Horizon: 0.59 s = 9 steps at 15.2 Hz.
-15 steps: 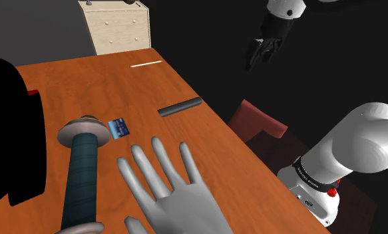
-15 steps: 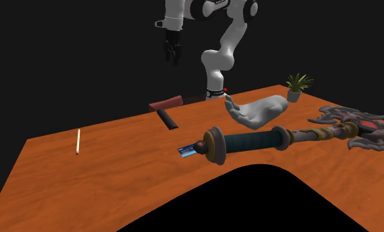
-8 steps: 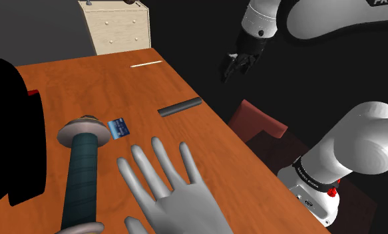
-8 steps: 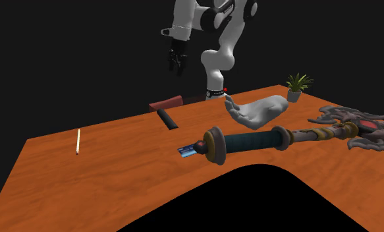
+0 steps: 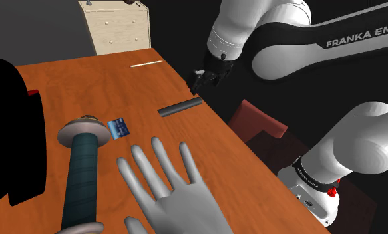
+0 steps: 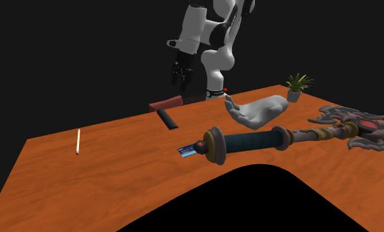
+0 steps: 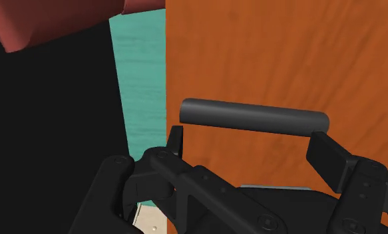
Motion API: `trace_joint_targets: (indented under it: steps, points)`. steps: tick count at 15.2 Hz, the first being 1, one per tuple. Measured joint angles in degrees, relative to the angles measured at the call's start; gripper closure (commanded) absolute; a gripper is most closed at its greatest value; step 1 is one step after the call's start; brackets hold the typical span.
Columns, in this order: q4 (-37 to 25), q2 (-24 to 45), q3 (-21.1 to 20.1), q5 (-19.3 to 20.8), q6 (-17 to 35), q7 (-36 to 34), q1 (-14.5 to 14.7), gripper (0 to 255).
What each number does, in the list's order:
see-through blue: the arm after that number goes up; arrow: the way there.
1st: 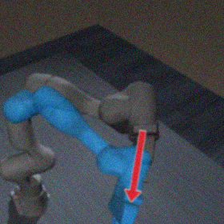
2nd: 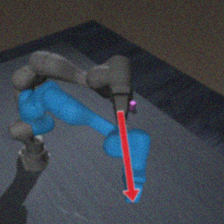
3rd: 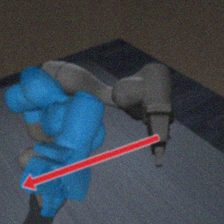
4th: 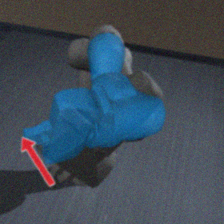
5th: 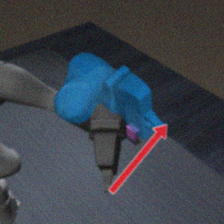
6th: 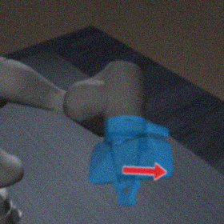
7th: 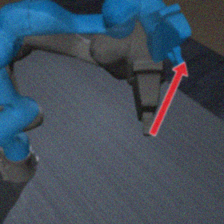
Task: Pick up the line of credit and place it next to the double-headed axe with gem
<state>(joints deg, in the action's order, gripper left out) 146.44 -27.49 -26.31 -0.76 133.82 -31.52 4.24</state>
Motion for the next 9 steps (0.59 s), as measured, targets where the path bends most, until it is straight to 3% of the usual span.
trace_joint_targets:
  steps: [5, 9]
  points:
    - [-3.67, 8.08, -9.2, 6.25, 6.89, -11.57, -3.45, 0]
    - [-8.89, 16.82, -18.15, 17.43, 10.2, -24.6, -8.84, 0]
